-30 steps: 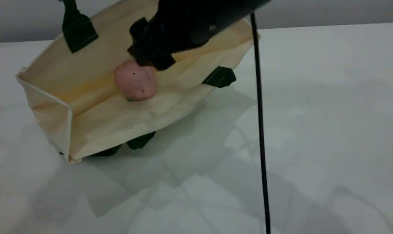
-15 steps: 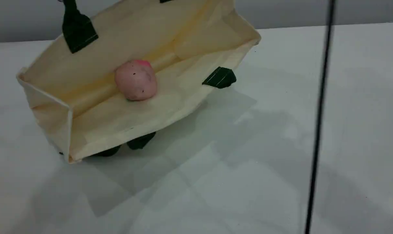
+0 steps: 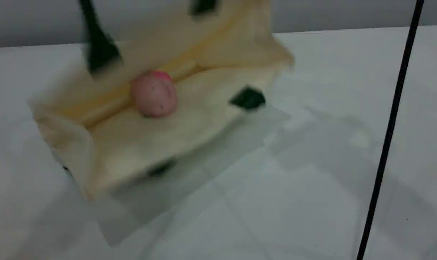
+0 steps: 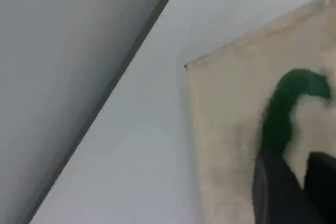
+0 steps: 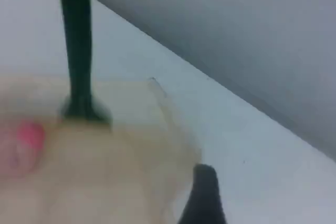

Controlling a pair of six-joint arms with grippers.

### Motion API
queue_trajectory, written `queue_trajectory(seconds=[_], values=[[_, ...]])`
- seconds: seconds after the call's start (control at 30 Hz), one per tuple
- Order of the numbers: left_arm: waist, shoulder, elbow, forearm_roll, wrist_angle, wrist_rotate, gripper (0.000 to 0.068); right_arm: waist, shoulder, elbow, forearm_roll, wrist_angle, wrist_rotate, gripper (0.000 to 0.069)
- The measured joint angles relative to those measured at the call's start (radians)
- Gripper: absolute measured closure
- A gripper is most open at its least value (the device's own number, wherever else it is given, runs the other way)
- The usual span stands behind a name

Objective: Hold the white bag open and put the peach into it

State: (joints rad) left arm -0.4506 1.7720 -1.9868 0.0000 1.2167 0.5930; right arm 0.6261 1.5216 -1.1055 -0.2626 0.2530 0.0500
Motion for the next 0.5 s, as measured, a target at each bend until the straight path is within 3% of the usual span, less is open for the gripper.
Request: queue_trajectory(seconds=[0.17, 0.27, 0.5], values=[[0.0, 0.0, 0.0, 0.0, 0.001, 0.0, 0.0276, 0.0, 0.0, 0.0, -0.006, 0.0, 0.0, 0.018], [0.0, 0.0, 0.0, 0.0, 0.002, 0.0, 0.0195, 0.0, 0.0, 0.0, -0.006, 0.0, 0.0, 0.018], [0.0, 0.0, 0.0, 0.0, 0.003, -0.036, 0.0163, 0.0, -0.004, 0.0, -0.006, 0.002, 0.0, 0.018]])
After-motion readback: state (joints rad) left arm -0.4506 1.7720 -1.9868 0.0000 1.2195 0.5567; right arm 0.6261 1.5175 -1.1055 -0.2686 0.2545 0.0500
